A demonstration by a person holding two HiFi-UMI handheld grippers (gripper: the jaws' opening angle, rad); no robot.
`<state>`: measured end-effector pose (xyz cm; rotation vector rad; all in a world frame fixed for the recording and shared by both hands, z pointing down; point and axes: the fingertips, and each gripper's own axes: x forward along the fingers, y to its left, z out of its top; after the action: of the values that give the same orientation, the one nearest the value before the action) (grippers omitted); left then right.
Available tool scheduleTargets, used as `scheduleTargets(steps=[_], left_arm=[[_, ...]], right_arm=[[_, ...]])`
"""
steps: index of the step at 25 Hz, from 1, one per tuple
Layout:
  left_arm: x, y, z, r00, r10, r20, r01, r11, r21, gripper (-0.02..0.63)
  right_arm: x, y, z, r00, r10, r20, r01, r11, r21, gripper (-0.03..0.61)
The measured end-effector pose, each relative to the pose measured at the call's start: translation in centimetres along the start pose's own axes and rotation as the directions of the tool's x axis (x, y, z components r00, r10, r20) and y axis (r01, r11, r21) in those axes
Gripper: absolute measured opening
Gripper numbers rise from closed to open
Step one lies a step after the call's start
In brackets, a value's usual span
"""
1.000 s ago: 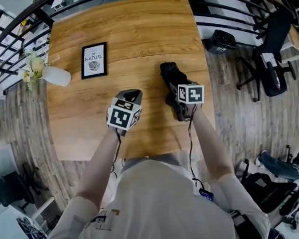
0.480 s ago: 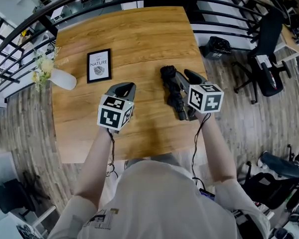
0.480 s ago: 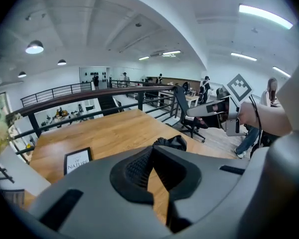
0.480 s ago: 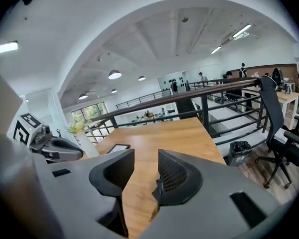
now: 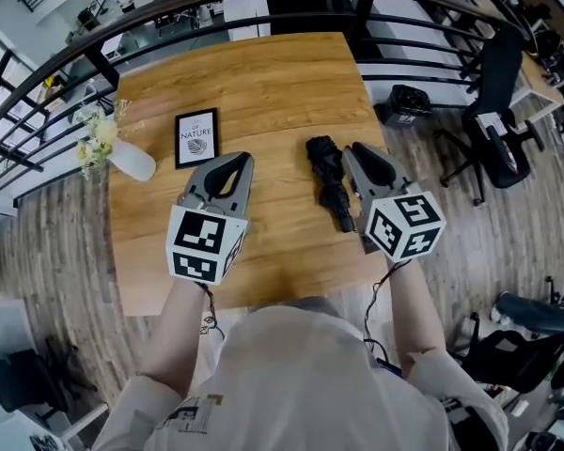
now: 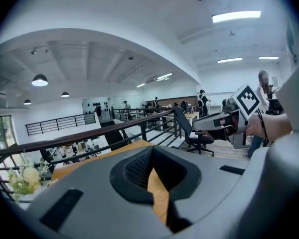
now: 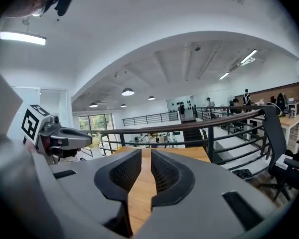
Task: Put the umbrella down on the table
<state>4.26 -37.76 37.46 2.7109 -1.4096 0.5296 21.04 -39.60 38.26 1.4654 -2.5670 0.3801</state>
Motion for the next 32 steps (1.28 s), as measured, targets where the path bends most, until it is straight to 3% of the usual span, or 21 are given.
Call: scheduleTargets(steps=[6, 11, 19, 23, 27, 30, 32], left_arm=[[-3.8, -0.1, 2.1, 0.997, 0.038, 0.063, -0.042, 0.998, 0.057, 0.017], [-6.4, -0.4, 3.2, 0.992, 0.053, 0.111, -0.060, 0.997, 0.056, 0.017], [-10.7, -1.7, 3.2, 0.985, 0.066, 0.158, -0.092, 0.983, 0.162, 0.017], [-11.8, -1.8, 1.9, 0.987, 0.074, 0.139, -0.087, 0.992, 0.090, 0.017], [-12.3, -1.7, 1.2, 0.988, 0.075, 0.136, -0.088, 0.992, 0.095, 0.017], [-12.6, -1.7, 1.1, 0.989, 0.098, 0.111, -0.104, 0.994, 0.046, 0.017], [-12.8, -1.6, 1.2, 0.988, 0.094, 0.122, -0.102, 0.993, 0.065, 0.017]], right_arm=[[-4.0, 3.8, 2.7, 0.997, 0.022, 0.075, -0.019, 0.999, -0.042, 0.040], [-6.9, 7.5, 4.7, 0.988, 0.060, 0.141, -0.052, 0.997, -0.063, 0.032], [-10.2, 11.0, 6.1, 0.976, 0.079, 0.205, -0.062, 0.994, -0.087, 0.028], [-10.5, 12.0, 5.4, 0.976, 0.090, 0.197, -0.067, 0.991, -0.118, 0.026], [-10.2, 12.4, 4.8, 0.980, 0.100, 0.174, -0.080, 0.990, -0.119, 0.028], [-9.9, 12.7, 4.7, 0.979, 0.107, 0.172, -0.086, 0.988, -0.126, 0.028], [-9.8, 13.0, 4.8, 0.979, 0.112, 0.173, -0.090, 0.987, -0.131, 0.028]])
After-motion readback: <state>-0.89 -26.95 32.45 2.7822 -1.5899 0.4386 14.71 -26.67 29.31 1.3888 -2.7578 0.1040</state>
